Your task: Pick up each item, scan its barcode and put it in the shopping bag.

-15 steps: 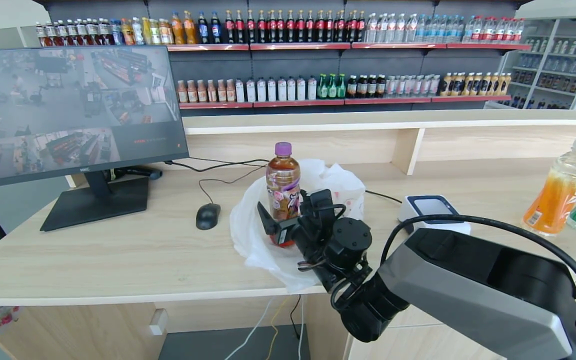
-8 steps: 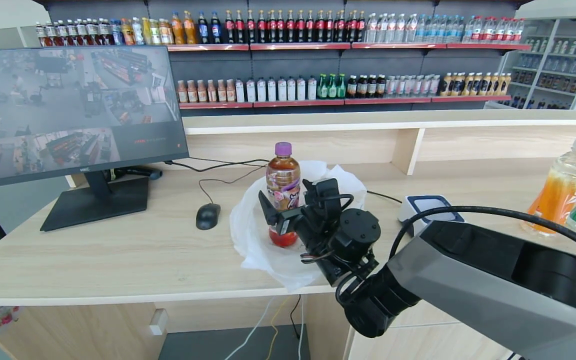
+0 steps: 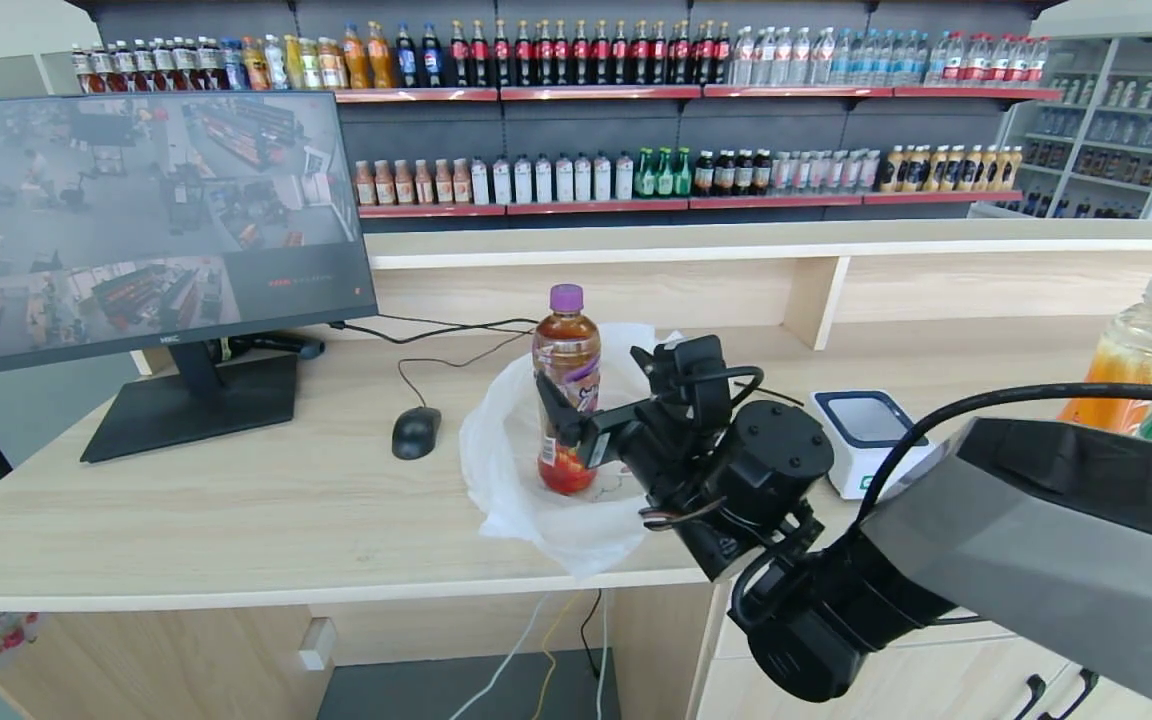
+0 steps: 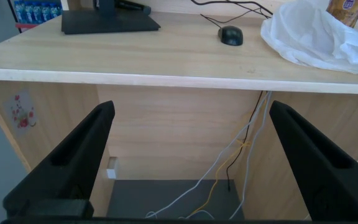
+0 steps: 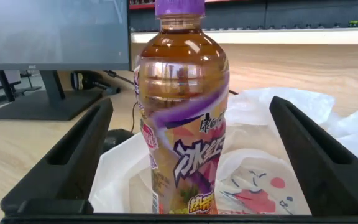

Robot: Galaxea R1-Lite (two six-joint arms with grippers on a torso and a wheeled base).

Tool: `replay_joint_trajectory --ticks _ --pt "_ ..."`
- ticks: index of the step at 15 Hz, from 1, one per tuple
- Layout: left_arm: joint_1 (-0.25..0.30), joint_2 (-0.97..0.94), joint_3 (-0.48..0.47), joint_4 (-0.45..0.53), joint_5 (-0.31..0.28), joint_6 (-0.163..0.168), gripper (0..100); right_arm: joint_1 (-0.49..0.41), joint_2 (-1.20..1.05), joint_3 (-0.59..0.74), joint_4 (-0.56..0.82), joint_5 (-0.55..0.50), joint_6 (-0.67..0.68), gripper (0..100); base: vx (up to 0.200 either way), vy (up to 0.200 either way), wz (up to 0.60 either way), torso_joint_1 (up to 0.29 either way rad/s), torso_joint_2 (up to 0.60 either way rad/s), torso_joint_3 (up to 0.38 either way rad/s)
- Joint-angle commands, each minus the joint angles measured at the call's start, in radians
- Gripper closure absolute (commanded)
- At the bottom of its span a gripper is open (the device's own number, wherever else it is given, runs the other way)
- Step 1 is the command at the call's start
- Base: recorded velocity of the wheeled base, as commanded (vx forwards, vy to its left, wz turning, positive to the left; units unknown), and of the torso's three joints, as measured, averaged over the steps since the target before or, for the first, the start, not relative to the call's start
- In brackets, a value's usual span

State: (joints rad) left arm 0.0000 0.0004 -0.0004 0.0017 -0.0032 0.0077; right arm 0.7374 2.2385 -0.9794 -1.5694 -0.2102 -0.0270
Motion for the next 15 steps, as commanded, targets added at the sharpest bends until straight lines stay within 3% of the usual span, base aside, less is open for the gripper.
replay_joint_trajectory --ticks 1,6,10,15 --pt "0.0 0.0 0.0 0.0 0.0 0.0 0 0.01 -0.092 0.065 -0.001 0.0 -0.001 0 0.0 0.0 0.0 0.0 0.0 0.0" --pt "0.0 0.0 -0.001 0.0 0.0 -0.002 0 0.013 -0.264 0.274 -0.001 -0.005 -0.013 0 0.0 0.0 0.0 0.0 0.0 0.0" --pt "0.002 0.0 0.0 0.0 0.0 -0.003 0 0.022 -0.327 0.366 -0.001 -0.063 0.007 0 -0.2 0.0 0.0 0.007 0.0 0.002" --pt "0.0 0.0 0.0 0.0 0.0 -0.002 0 -0.053 -0.353 0.446 -0.001 -0.063 0.013 0 -0.16 0.0 0.0 -0.012 0.0 0.003"
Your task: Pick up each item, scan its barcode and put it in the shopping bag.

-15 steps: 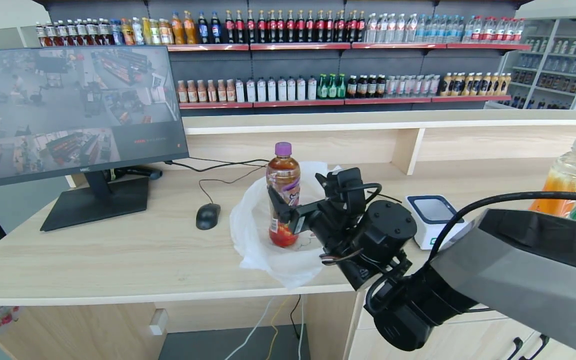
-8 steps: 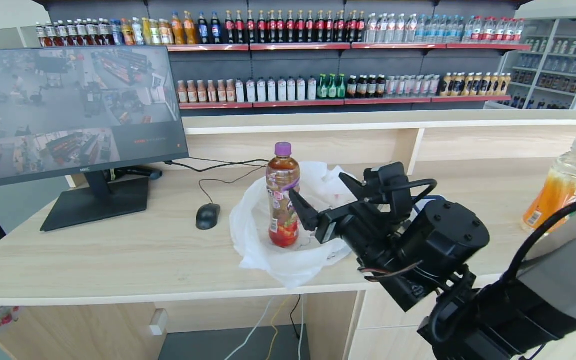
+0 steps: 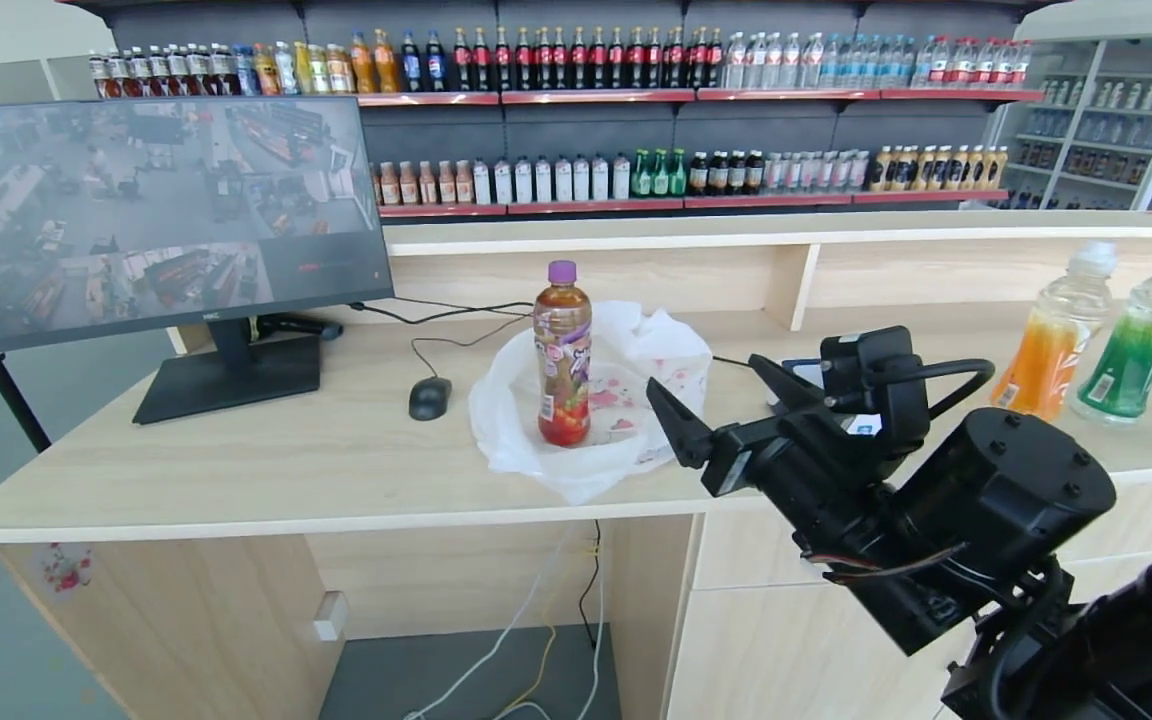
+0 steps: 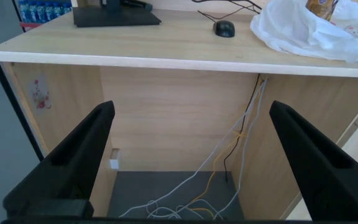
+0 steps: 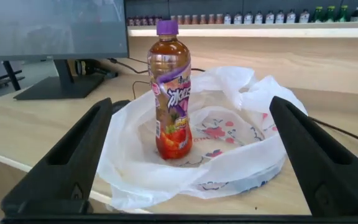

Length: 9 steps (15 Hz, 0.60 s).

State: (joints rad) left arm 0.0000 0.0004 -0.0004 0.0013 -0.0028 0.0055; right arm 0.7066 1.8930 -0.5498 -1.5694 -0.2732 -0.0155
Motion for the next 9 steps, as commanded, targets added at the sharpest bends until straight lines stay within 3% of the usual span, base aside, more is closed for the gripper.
replay_joint_trajectory --ticks 1,3,9 --pt "0.0 0.0 0.0 0.0 0.0 -0.001 0 -0.042 -0.005 0.024 -0.001 0.0 0.005 0 0.0 0.0 0.0 0.0 0.0 0.0" --pt "0.0 0.0 -0.001 0.0 0.0 0.001 0 -0.061 0.0 0.024 -0.001 0.0 0.005 0 0.0 0.0 0.0 0.0 0.0 0.0" --pt "0.0 0.0 0.0 0.0 0.0 0.001 0 -0.061 0.029 0.01 -0.001 0.0 0.005 0 0.0 -0.2 0.0 0.014 0.0 0.002"
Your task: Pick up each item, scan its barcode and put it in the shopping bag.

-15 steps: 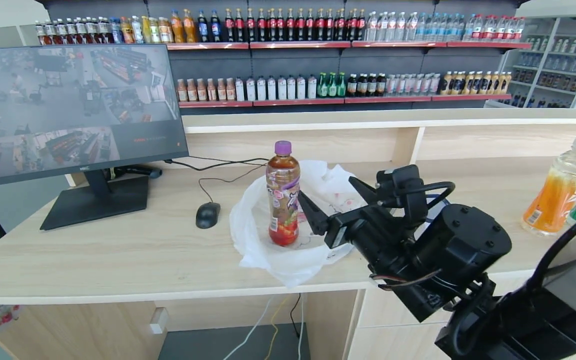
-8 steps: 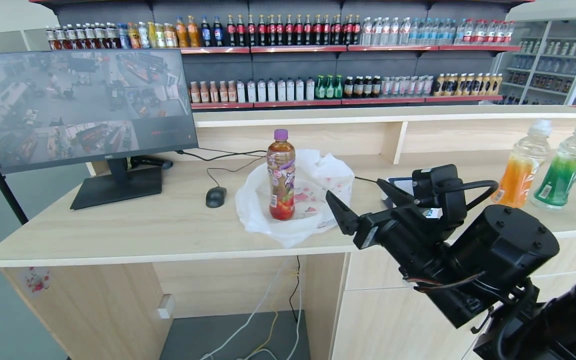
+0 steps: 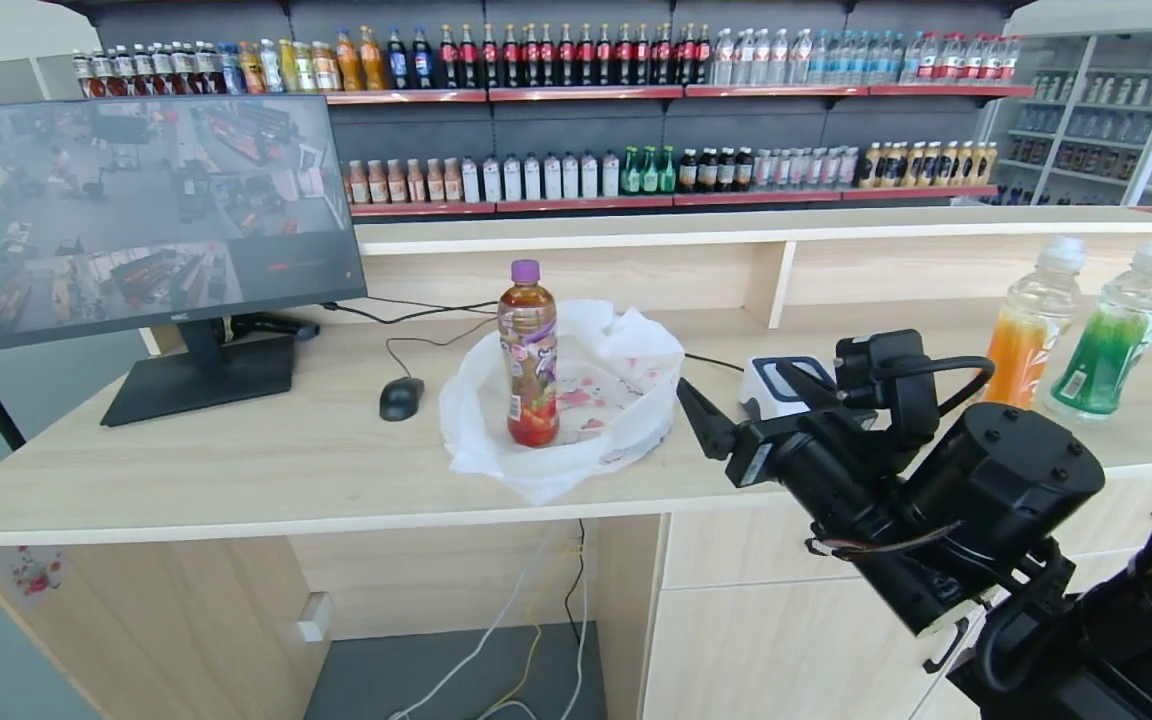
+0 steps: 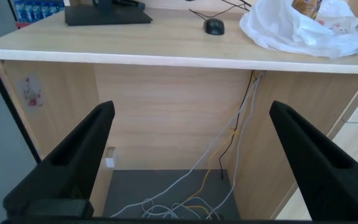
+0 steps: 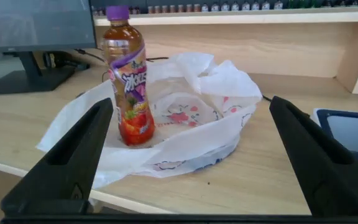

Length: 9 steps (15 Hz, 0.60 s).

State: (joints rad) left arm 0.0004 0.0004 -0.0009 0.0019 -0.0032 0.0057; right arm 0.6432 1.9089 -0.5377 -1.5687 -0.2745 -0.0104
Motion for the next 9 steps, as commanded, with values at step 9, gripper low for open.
replay_joint_trajectory --ticks 9 --pt "0.0 0.0 -0.001 0.0 0.0 -0.003 0 0.003 0.03 -0.002 -0.002 0.001 0.0 0 0.0 -0.2 0.0 0.0 0.0 0.003"
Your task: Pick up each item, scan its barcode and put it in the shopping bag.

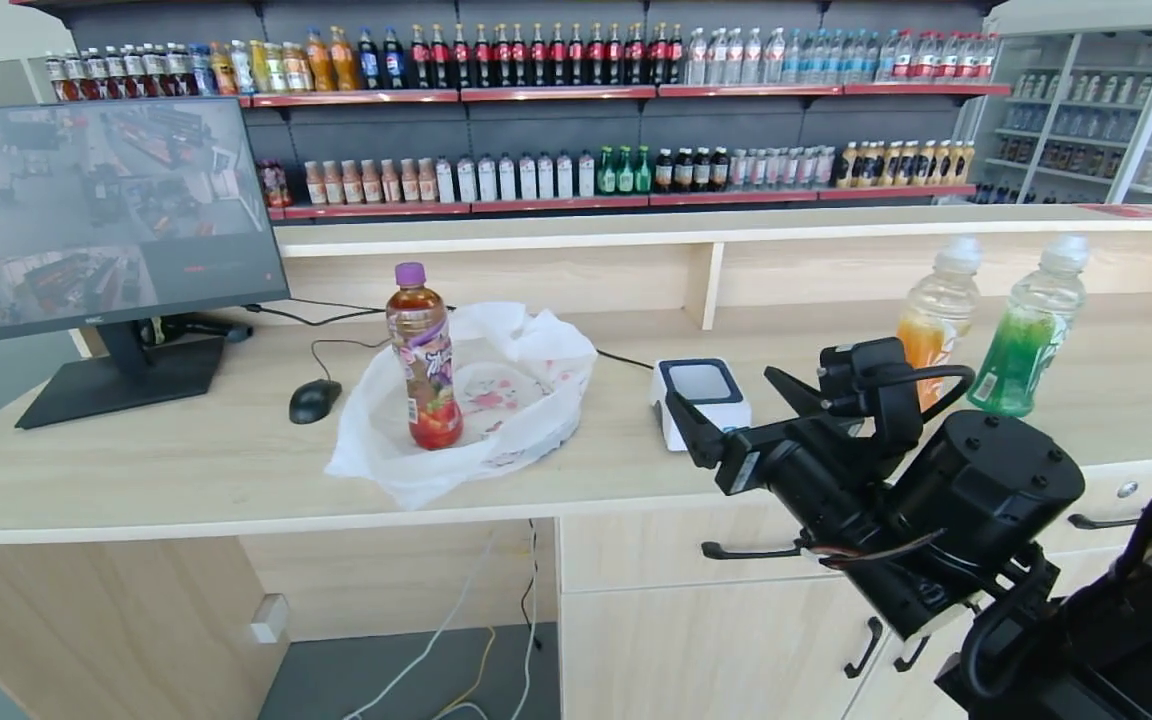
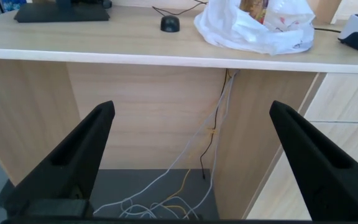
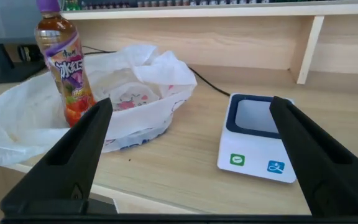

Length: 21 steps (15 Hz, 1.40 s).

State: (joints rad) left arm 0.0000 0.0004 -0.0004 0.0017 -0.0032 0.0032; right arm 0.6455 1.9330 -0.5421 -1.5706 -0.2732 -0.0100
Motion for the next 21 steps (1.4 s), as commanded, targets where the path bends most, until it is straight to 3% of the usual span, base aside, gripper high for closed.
replay_joint_trajectory --ticks 1,15,21 --pt "0.0 0.0 -0.001 0.0 0.0 0.0 0 0.0 0.008 0.002 0.0 0.0 -0.001 0 0.0 -0.2 0.0 0.007 0.0 -0.002" --pt "0.0 0.0 -0.001 0.001 0.002 -0.002 0 0.013 0.05 0.005 0.0 -0.001 0.012 0 0.0 -0.2 0.0 0.003 0.0 0.002" --pt "0.002 0.0 -0.001 0.0 0.002 -0.003 0 0.013 0.057 0.005 0.0 -0.001 0.008 0 0.0 0.0 0.0 0.0 0.0 0.0"
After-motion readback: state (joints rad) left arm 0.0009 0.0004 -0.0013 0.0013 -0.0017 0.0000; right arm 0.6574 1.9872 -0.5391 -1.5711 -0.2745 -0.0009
